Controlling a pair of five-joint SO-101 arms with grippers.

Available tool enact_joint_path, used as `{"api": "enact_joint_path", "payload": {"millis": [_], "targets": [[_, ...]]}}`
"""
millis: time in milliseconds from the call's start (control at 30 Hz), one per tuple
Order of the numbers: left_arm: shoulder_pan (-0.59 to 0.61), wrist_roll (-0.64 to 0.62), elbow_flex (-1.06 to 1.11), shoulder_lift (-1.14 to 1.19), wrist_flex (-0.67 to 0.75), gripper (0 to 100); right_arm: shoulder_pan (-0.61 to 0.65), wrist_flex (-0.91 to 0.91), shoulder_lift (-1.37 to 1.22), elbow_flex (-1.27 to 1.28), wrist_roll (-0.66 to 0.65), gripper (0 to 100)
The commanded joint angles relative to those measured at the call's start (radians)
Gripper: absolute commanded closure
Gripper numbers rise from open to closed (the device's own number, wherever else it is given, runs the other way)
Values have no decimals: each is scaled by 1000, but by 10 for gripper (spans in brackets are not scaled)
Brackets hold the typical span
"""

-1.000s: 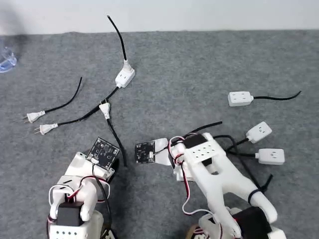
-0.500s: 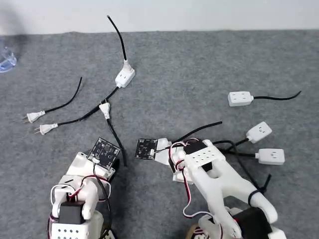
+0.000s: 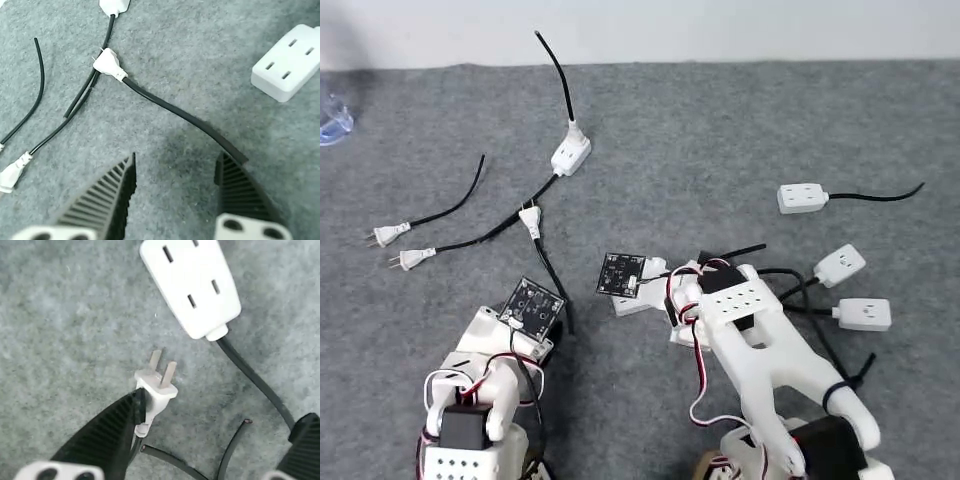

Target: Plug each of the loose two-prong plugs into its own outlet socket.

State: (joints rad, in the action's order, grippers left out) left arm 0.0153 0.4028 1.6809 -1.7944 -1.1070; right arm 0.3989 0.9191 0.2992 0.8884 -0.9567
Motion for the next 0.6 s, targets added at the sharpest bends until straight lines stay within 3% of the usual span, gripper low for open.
{"api": "enact_joint_path", "payload": {"millis": [0,567], "targets": [[-6,-8,-5,-9,29,764,-12,-19,18,-58,5,562],[-6,-8,-4,-9,29,764,-79,-176,-188,-75,-46,562]]}}
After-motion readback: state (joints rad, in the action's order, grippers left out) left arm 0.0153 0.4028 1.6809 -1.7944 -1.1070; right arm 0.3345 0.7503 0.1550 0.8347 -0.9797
